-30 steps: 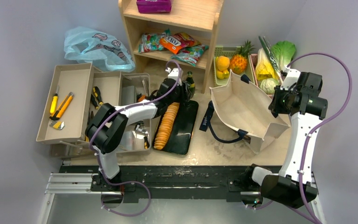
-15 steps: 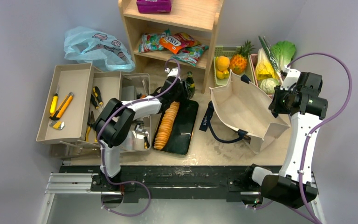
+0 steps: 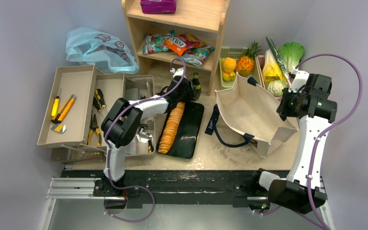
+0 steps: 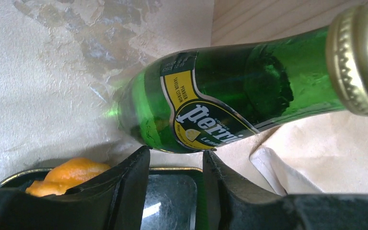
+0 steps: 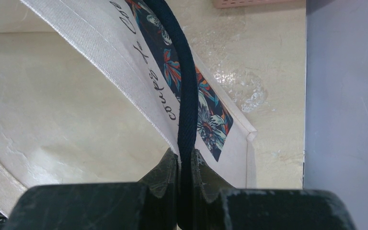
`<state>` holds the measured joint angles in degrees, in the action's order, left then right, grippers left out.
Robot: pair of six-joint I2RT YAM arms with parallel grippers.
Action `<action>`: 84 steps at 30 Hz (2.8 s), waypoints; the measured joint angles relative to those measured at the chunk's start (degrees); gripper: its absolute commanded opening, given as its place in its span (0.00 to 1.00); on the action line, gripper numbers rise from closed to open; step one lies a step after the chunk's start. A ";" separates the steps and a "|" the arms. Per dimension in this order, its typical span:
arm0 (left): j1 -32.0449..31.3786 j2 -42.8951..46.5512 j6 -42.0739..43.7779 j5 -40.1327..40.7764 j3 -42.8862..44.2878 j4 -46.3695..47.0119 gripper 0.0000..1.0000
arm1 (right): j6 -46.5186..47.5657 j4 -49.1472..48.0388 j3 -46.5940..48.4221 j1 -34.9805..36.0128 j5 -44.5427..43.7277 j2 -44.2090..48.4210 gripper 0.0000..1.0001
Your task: Untie the knot of the grocery bags and take out the mixed food
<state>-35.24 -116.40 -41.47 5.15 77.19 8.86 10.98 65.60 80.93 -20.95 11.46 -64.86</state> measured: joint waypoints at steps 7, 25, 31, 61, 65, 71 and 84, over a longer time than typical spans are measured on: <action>0.44 -1.88 -0.07 -0.42 1.90 0.02 0.43 | 0.00 0.59 0.63 0.00 -0.09 0.00 0.00; 1.68 -7.17 -1.46 -1.77 9.25 -1.27 0.44 | -0.02 0.87 1.29 0.00 -0.68 -0.72 0.00; 1.70 -9.11 -1.55 -2.16 11.91 -1.27 0.46 | -0.02 0.87 1.64 0.00 -1.44 -1.53 0.00; -0.76 13.75 11.67 -10.12 -7.04 8.68 0.64 | 3.06 1.42 1.11 -3.06 -21.46 2.71 0.00; -1.31 16.37 14.45 -11.45 -8.55 8.61 0.65 | 6.16 -1.90 -0.83 -6.36 -24.46 2.49 0.00; -1.73 22.51 18.14 -12.74 -10.56 8.13 0.66 | 11.82 -8.68 -0.94 -14.53 -24.83 -0.15 0.00; -1.75 30.58 26.23 -13.60 -13.38 3.48 0.91 | 13.68 -7.39 8.52 -16.22 -15.85 -6.12 0.99</action>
<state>-36.99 -85.82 -15.25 -8.45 63.81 12.34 24.67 58.22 89.45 -37.17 -4.38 -70.98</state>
